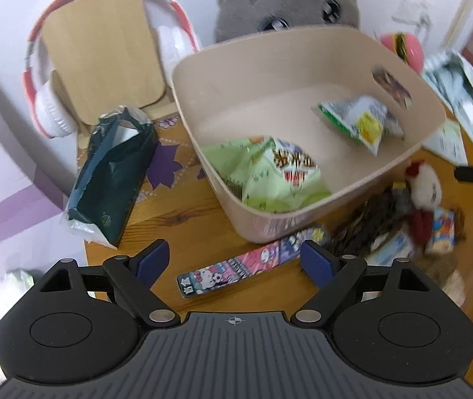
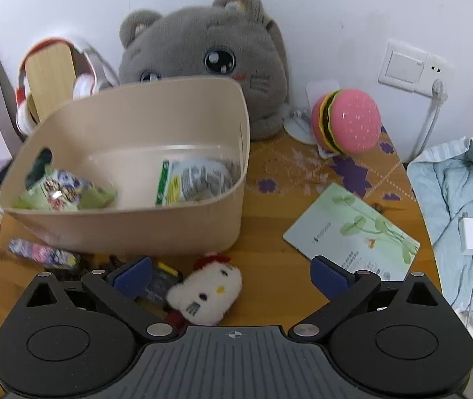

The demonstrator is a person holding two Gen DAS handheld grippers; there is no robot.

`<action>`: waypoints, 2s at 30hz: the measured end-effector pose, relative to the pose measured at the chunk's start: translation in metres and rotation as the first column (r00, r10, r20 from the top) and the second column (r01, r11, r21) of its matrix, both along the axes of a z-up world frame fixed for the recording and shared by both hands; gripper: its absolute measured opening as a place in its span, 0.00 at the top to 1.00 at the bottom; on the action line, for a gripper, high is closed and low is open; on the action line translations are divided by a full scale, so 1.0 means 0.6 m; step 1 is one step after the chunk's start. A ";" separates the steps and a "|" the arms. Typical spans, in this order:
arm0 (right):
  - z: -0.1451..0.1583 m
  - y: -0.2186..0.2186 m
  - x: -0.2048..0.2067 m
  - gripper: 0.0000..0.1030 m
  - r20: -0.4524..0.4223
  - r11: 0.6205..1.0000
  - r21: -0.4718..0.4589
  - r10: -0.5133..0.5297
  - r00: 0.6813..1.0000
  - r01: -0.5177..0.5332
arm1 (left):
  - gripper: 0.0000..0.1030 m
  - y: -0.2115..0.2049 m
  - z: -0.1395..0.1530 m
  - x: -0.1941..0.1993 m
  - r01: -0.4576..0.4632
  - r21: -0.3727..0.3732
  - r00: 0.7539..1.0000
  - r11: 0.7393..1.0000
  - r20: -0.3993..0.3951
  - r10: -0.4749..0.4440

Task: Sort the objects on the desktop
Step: 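Grasp the pink candy stick with the left gripper while the right grasps the white plush doll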

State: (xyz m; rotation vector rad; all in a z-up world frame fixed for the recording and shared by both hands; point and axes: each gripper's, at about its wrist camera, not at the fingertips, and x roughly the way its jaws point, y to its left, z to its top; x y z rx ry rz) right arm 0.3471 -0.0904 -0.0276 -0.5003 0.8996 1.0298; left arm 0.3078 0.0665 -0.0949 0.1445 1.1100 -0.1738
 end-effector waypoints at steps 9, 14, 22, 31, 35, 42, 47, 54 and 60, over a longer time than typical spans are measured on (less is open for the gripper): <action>-0.053 0.022 -0.013 0.02 -0.035 0.996 -0.072 -0.047 0.998 0.045 | 0.15 -0.002 -0.081 0.013 0.135 0.106 0.991 0.985 -0.029 -0.132; -0.074 0.038 -0.013 0.06 -0.042 0.990 -0.107 -0.098 0.994 0.093 | 0.15 0.008 -0.116 0.034 0.145 0.119 0.989 0.982 -0.059 -0.139; -0.110 0.054 0.005 0.09 -0.070 0.976 -0.144 -0.173 0.982 0.162 | 0.15 0.023 -0.126 0.062 0.137 0.015 0.990 0.990 -0.043 -0.137; -0.138 0.068 0.006 0.17 -0.082 0.967 -0.190 -0.189 0.979 0.170 | 0.15 -0.004 -0.150 0.063 0.235 -0.045 0.965 0.971 -0.106 -0.239; -0.147 0.065 0.011 0.29 -0.113 0.965 -0.195 -0.201 0.973 0.177 | 0.17 -0.016 -0.162 0.059 0.270 -0.030 0.955 0.962 -0.117 -0.272; -0.145 0.058 0.009 0.58 -0.087 0.965 -0.189 -0.202 0.975 0.183 | 0.48 -0.023 -0.152 0.051 0.289 -0.019 0.952 0.957 -0.098 -0.290; -0.143 0.050 -0.001 0.63 -0.078 0.969 -0.188 -0.177 0.981 0.160 | 0.64 -0.033 -0.147 0.029 0.356 -0.010 0.928 0.934 -0.111 -0.355; -0.134 0.036 -0.022 0.64 -0.079 0.973 -0.162 -0.176 0.981 0.162 | 0.74 -0.043 -0.140 -0.004 0.389 -0.006 0.915 0.921 -0.116 -0.387; -0.108 0.021 -0.035 0.64 -0.075 0.981 -0.112 -0.164 0.984 0.155 | 0.78 -0.052 -0.116 -0.018 0.409 -0.021 0.908 0.912 -0.090 -0.409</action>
